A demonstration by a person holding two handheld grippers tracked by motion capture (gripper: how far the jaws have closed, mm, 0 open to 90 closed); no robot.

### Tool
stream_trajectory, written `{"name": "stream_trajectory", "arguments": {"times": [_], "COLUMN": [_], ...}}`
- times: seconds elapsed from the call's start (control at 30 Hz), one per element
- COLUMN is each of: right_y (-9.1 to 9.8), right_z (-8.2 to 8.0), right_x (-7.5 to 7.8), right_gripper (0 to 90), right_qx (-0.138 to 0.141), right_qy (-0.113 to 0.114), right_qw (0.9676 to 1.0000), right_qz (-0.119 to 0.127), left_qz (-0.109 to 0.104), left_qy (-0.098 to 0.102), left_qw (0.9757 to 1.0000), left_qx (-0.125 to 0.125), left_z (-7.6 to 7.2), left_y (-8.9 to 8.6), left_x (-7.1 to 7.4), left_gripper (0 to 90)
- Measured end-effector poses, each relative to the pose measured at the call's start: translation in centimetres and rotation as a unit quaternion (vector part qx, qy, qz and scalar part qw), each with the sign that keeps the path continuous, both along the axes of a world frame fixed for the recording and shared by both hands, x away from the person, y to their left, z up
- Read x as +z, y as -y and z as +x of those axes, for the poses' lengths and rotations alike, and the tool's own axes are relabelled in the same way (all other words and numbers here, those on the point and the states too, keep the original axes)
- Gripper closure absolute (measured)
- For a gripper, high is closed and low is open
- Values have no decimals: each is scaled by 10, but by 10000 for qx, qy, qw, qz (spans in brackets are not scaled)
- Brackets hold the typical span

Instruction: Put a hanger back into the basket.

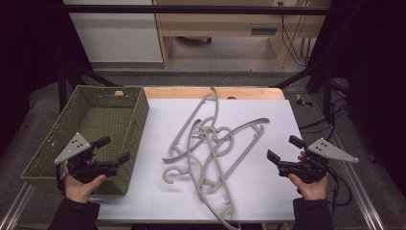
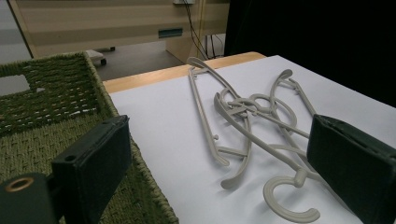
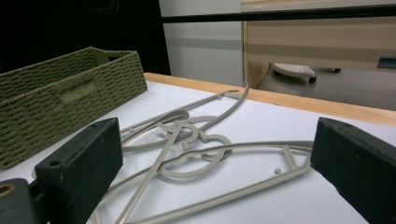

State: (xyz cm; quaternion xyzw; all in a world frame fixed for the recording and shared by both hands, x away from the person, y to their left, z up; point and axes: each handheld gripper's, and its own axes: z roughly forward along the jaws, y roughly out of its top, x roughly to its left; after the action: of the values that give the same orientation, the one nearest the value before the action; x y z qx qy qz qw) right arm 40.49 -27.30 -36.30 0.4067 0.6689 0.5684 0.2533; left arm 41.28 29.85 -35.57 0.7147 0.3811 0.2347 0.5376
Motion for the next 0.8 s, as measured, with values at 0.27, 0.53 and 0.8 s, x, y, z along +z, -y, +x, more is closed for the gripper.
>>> {"name": "stream_trajectory", "arguments": {"times": [0.27,0.53,0.8], "right_y": [-1,-16,-47], "right_z": [-1,-3,-2], "right_x": [3,8,8], "right_gripper": [33,39,43], "right_qx": [-147,2,274], "right_qy": [-68,-242,-541], "right_qw": [9997,9992,9965], "right_qz": [-155,-305,-583], "left_qz": [-52,26,36], "left_qy": [3,-48,-58], "left_qw": [10000,10000,10000], "left_qx": [31,-22,-10], "left_z": [0,1,2], "left_y": [-3,-1,-2], "left_x": [0,-3,-4], "left_gripper": [64,64,64]}}
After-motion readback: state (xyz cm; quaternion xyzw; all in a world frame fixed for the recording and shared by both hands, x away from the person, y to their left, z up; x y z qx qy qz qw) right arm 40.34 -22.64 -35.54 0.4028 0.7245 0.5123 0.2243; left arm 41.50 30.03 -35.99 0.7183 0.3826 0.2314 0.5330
